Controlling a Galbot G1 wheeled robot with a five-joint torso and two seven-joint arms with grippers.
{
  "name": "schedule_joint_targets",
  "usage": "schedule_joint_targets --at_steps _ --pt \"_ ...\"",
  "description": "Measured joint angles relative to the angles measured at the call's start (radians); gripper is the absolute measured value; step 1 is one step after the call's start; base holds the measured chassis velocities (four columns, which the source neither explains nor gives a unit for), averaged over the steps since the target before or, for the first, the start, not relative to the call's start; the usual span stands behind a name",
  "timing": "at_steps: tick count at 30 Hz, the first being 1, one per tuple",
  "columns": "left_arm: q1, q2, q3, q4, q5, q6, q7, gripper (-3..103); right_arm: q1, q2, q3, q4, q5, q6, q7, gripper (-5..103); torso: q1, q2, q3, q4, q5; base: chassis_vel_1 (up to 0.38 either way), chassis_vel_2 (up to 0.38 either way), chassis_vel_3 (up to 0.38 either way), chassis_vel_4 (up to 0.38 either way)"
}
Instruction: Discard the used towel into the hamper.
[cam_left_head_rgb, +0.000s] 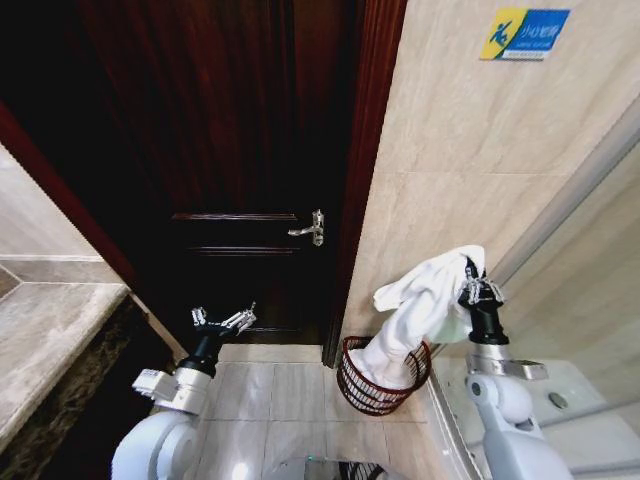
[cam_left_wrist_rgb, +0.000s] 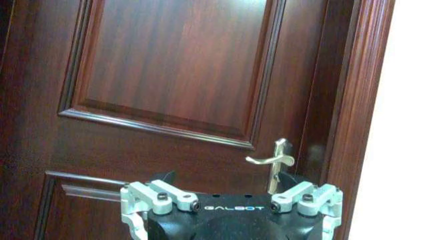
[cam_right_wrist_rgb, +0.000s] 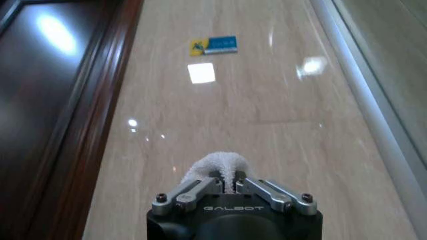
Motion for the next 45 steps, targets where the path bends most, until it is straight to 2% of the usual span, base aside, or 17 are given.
schedule_joint_targets --at_steps 18,36,40,45 --pt "0.000 0.000 0.000 0.000 0.000 0.000 0.000 100 -0.029 0.030 0.002 -0.087 -0.005 0.037 -0.008 5 0.000 0.000 0.000 0.0000 0.0000 0.000 0.000 0.000 0.000" --pt "0.000 0.000 0.000 0.000 0.000 0.000 0.000 100 -0.022 0.039 -0.002 -0.176 -0.032 0.041 -0.012 5 0.000 0.000 0.000 0.0000 0.0000 0.000 0.000 0.000 0.000" --pt "0.000 0.000 0.000 0.000 0.000 0.000 0.000 100 -0.013 0.071 0.004 -0.192 -0.036 0.036 -0.012 5 0.000 0.000 0.000 0.0001 0.0000 0.000 0.000 0.000 0.000" --pt "0.000 0.000 0.000 0.000 0.000 0.000 0.000 100 -0.021 0.067 -0.007 -0.221 -0.038 0.037 -0.028 5 0.000 0.000 0.000 0.0001 0.0001 0.000 0.000 0.000 0.000"
